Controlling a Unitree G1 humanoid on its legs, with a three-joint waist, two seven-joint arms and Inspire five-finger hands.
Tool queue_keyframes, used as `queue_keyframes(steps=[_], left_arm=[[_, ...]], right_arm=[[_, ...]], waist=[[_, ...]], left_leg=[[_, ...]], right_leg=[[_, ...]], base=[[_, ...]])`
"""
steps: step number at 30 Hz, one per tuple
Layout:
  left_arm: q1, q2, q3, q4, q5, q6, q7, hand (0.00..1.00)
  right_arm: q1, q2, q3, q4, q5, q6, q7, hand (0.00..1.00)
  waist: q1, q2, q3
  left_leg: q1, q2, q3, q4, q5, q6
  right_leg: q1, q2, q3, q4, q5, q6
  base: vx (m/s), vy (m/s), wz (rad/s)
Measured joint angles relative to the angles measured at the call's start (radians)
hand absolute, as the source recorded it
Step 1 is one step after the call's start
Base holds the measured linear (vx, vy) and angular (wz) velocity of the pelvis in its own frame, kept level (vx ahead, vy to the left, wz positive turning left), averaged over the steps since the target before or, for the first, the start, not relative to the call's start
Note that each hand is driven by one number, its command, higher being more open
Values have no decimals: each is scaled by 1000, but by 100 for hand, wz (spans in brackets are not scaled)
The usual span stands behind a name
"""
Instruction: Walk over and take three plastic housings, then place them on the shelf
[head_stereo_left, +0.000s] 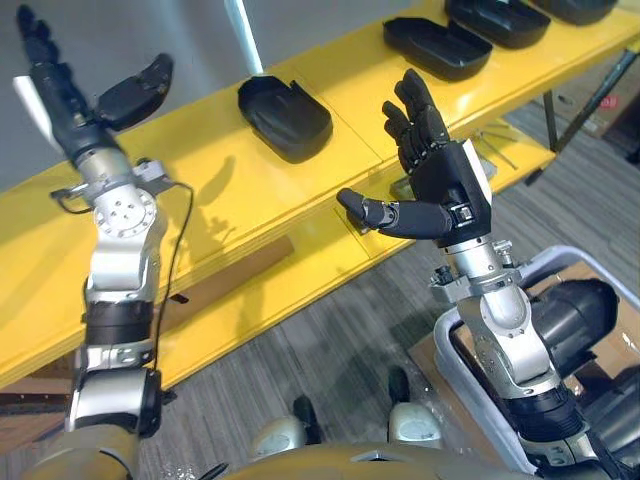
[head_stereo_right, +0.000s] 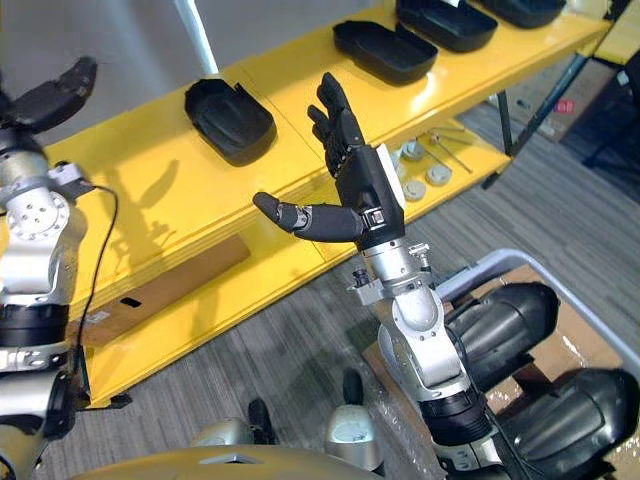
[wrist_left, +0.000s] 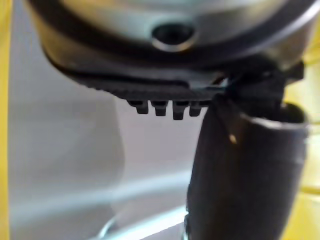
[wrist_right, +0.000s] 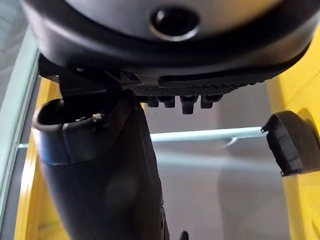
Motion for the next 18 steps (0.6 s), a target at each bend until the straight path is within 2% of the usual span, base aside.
queue_keyframes(steps=[1,2,4,5,6,8,9,12,15,17,18], left_arm=[[30,-1,5,-14,-1,-6,1,100],[106,-9,11,-62,-4,-26,-4,100],[232,-64,8,-159,-3,-71,-12,100],[314,-121,0,-218,-3,-103,-21,100],[398,-177,-12,-264,-3,-123,-28,100],[468,-217,-31,-293,-3,-137,-36,100],[549,-256,-55,-311,-3,-154,-61,100],[632,-293,-75,-311,-5,-191,-107,100],[664,-307,-78,-320,-4,-268,-123,100],[680,-310,-79,-339,-12,-354,-172,100],[685,-310,-79,-349,-13,-373,-190,100]], right_arm=[[-9,2,4,22,0,12,-5,100],[-21,6,11,65,0,41,-17,100],[-22,16,11,135,-48,79,-68,100],[-23,27,5,187,-122,97,-116,100],[-29,38,-1,240,-159,117,-157,100],[-37,42,-12,281,-157,129,-185,100],[-62,45,-46,346,-154,134,-218,100],[-150,43,-135,471,-155,141,-276,100],[-230,14,-173,520,-157,150,-344,100],[-287,-26,-182,524,-156,150,-370,100],[-304,-36,-182,524,-156,149,-374,100]], waist=[[8,-6,-5],[19,-19,-13],[41,-35,-22],[60,-41,-25],[72,-42,-26],[83,-42,-26],[99,-43,-25],[121,-44,-24],[137,-46,-21],[148,-50,-7],[148,-50,1]], left_leg=[[0,0,-4,-1,2,-1],[0,0,-17,-4,7,-1],[-1,0,-39,-12,16,-1],[-1,-6,-52,-15,20,-2],[-3,-14,-67,-14,22,-1],[-9,-15,-80,-13,23,-1],[-24,-19,-94,-13,27,-5],[-37,-24,-121,-12,38,-4],[-54,-25,-143,0,41,-5],[-70,-24,-152,8,42,-6],[-74,-25,-156,8,45,-5]], right_leg=[[2,0,-5,0,-1,-1],[9,-2,-20,0,-6,-8],[20,-5,-49,0,-10,-12],[26,-8,-66,0,-12,-15],[30,-13,-82,0,-15,-16],[33,-18,-95,0,-17,-17],[33,-23,-113,0,-17,-17],[37,-30,-140,0,-14,-14],[39,-32,-162,0,-14,-14],[34,-32,-173,0,-19,-17],[34,-32,-178,0,-19,-16]], base=[[-69,-11,29],[-57,-15,34],[-51,-13,42],[-63,14,40],[-54,19,40],[-39,17,30],[-29,19,29],[-52,19,31],[-40,11,20],[-64,10,15],[-67,12,21]])
